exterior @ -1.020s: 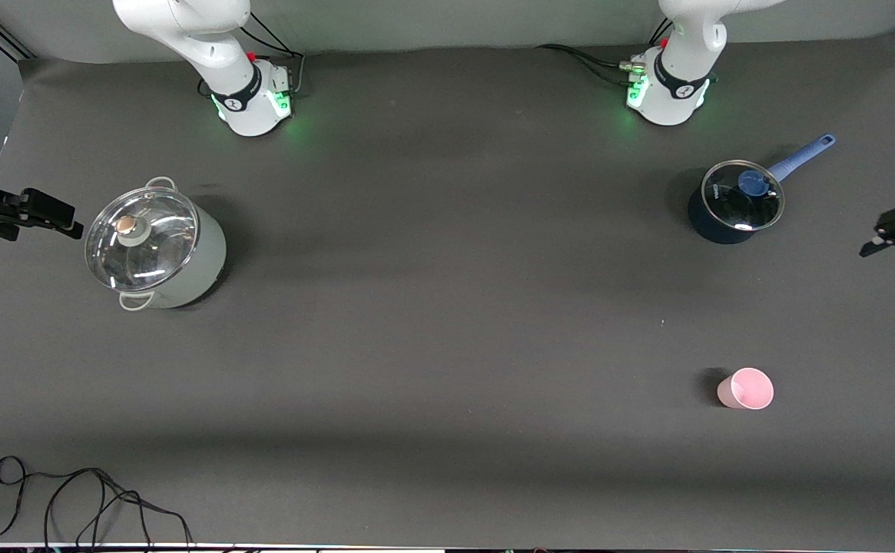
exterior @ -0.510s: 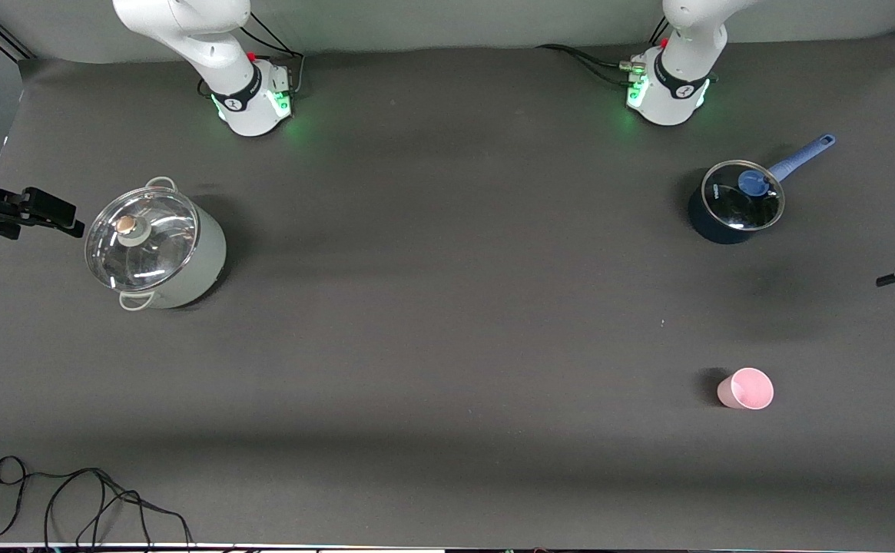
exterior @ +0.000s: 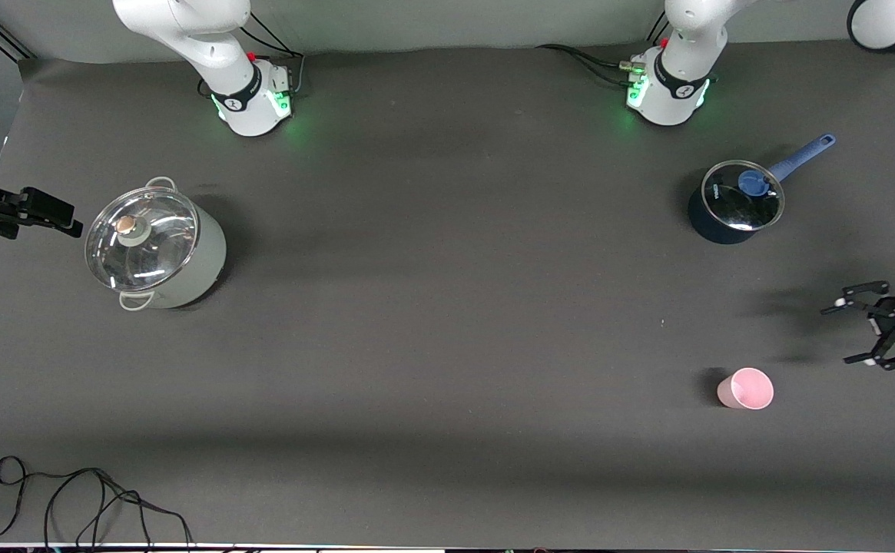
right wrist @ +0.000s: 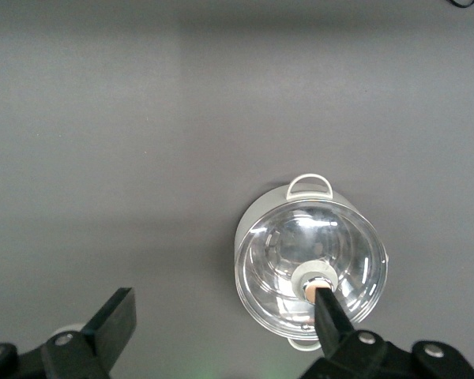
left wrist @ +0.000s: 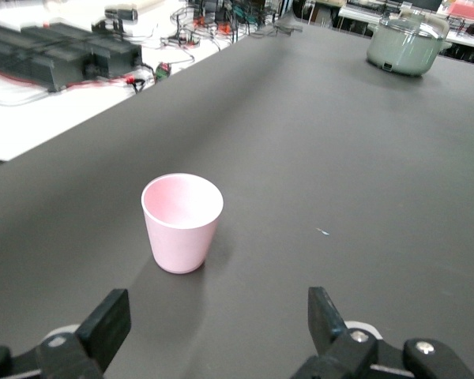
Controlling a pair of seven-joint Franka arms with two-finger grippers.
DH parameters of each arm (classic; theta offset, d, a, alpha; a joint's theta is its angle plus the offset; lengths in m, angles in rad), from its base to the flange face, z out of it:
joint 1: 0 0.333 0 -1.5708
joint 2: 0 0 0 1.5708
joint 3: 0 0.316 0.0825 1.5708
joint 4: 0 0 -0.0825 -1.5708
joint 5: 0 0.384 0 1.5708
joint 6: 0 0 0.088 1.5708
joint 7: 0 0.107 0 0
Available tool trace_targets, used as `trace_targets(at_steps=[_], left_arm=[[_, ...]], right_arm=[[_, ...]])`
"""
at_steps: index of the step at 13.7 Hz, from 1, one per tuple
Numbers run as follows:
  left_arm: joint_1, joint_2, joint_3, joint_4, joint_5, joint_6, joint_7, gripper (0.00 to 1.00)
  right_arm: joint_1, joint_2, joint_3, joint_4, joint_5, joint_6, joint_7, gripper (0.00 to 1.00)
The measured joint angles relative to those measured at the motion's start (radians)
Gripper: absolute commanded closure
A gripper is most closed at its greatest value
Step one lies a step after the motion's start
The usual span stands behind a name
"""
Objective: Transfer pink cup from left to right arm
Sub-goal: 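Move the open left gripper down toward the pink cup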
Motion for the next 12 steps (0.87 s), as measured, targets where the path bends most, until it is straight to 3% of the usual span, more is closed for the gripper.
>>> trace_targets(at_steps=[5,12], left_arm=[[0.002,0.131,-0.001,0.000,-0.152,0.001,0.211,0.00],[0.001,0.228,-0.007,-0.014,-0.316,0.013,0.401,0.00]], right_arm=[[-0.001,0.000,-0.001,0.001,0.000,0.000,0.000,0.00],[0.001,0.000,0.000,0.001,0.000,0.001,0.000,0.00]])
